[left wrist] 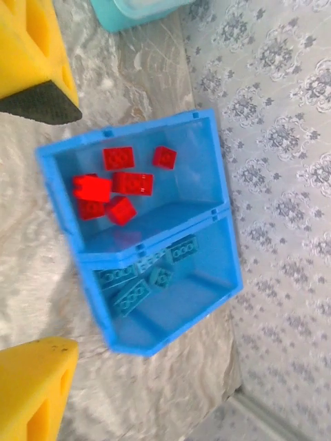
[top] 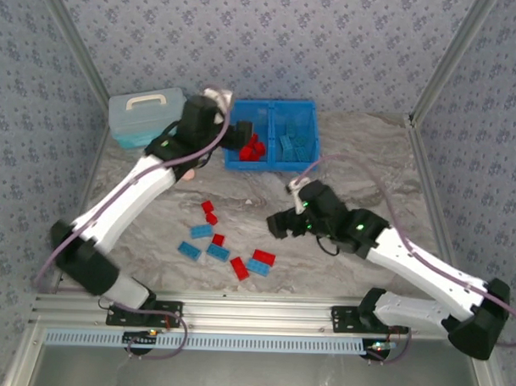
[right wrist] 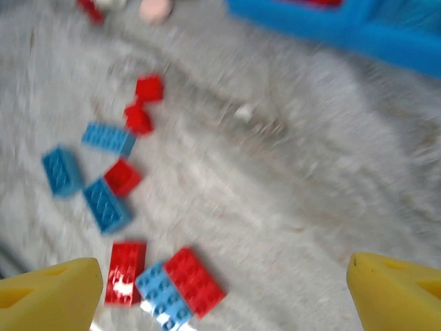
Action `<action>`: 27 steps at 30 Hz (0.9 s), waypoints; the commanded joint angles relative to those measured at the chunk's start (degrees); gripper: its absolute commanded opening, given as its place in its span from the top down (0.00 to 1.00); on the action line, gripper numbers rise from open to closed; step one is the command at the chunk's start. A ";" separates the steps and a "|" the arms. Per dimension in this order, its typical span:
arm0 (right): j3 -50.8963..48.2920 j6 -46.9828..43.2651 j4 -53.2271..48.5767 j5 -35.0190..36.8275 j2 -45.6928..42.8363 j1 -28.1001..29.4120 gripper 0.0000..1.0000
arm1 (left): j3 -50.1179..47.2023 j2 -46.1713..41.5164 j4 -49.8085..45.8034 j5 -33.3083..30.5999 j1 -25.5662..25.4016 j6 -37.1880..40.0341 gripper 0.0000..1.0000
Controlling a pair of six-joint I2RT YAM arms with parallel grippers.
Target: Sort the legos into containers by color
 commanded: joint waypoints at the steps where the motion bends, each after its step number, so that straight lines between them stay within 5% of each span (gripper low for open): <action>1: -0.94 -3.89 -1.80 -1.19 6.51 6.57 0.07 | -9.68 -8.31 -4.43 2.75 0.36 1.59 0.13; 9: 10.08 -5.23 5.74 -3.18 29.43 15.24 0.11 | -22.10 -30.45 -21.32 -6.80 0.43 4.95 0.04; 18: 21.63 -8.27 4.86 -0.96 47.08 15.47 0.07 | -29.12 -37.30 -22.17 -10.72 1.75 6.62 0.03; 22: 23.11 -8.43 4.43 0.38 50.11 16.08 0.19 | -29.97 -37.89 -21.39 -12.72 2.12 5.83 0.03; 27: 25.32 -7.68 3.30 3.64 52.86 17.21 0.46 | -31.39 -41.04 -21.01 -13.58 3.88 4.62 0.02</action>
